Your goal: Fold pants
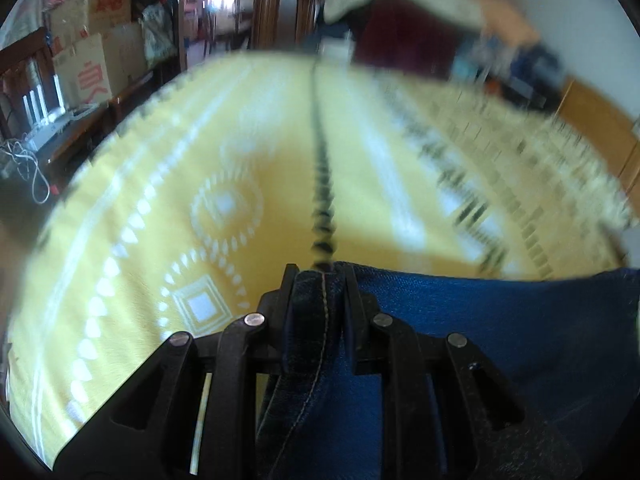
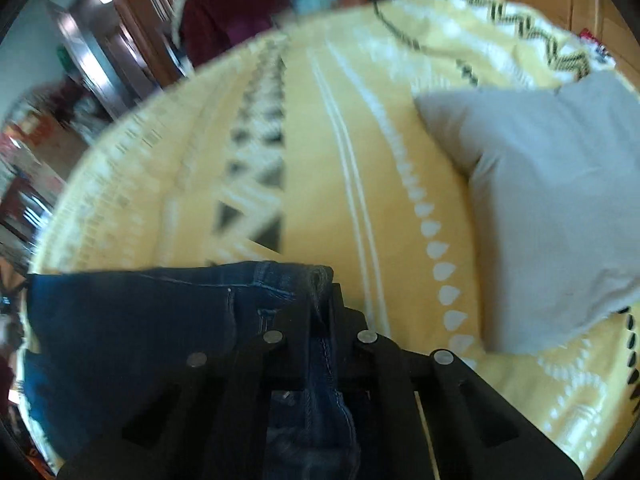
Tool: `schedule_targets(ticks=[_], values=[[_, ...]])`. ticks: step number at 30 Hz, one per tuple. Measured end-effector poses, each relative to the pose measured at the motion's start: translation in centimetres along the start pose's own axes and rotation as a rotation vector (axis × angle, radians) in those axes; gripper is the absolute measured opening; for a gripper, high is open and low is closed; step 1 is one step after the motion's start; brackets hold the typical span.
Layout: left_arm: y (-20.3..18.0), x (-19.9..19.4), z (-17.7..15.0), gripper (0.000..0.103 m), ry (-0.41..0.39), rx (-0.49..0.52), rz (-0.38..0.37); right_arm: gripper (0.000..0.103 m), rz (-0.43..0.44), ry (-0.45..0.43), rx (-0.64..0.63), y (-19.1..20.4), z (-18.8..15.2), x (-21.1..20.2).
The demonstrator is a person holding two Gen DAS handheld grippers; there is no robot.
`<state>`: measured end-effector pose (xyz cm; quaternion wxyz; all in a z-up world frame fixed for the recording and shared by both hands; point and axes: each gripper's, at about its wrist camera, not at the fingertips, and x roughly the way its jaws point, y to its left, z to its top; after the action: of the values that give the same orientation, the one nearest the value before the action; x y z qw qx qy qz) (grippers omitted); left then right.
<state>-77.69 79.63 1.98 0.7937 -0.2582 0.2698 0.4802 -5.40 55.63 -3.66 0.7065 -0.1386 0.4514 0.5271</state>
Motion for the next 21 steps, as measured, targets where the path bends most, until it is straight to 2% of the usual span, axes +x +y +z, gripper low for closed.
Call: schedule_targets(ticks=[3, 7, 10, 12, 13, 15, 19, 20, 21], values=[[-0.5, -5.3, 0.1, 0.020, -0.094, 0.011, -0.041, 0.008, 0.062, -0.077, 0.002, 0.8, -1.0, -5.2], [-0.3, -13.5, -0.9, 0.020, -0.213, 0.017, -0.070, 0.007, 0.096, -0.135, -0.025, 2.0, -4.0, -11.9], [0.3, -19.0, -3.0, 0.020, -0.266, 0.028, -0.076, 0.007, 0.103, -0.160, -0.027, 1.9, -7.5, -16.5], [0.8, -21.1, -5.0, 0.020, -0.270, 0.022, -0.072, 0.007, 0.102, -0.157, -0.026, 1.8, -10.8, -19.2], [0.9, -21.5, -6.1, 0.020, -0.256, 0.011, -0.069, 0.007, 0.106, -0.147, -0.022, 1.6, -12.5, -20.2], [1.7, -20.9, -9.0, 0.021, -0.180, -0.002, -0.056, 0.007, 0.102, -0.100, -0.029, 1.2, -16.6, -21.6], [4.6, -17.0, -17.0, 0.025, 0.064, -0.104, -0.004, 0.007, 0.023, 0.068, 0.013, -1.7, -24.9, -20.8], [5.0, -16.1, -18.8, 0.025, 0.123, -0.121, 0.017, 0.007, 0.000, 0.084, 0.032, -2.4, -26.1, -20.8], [5.0, -15.9, -19.5, 0.025, 0.142, -0.129, 0.023, 0.007, 0.000, 0.091, 0.059, -3.1, -27.1, -21.0]])
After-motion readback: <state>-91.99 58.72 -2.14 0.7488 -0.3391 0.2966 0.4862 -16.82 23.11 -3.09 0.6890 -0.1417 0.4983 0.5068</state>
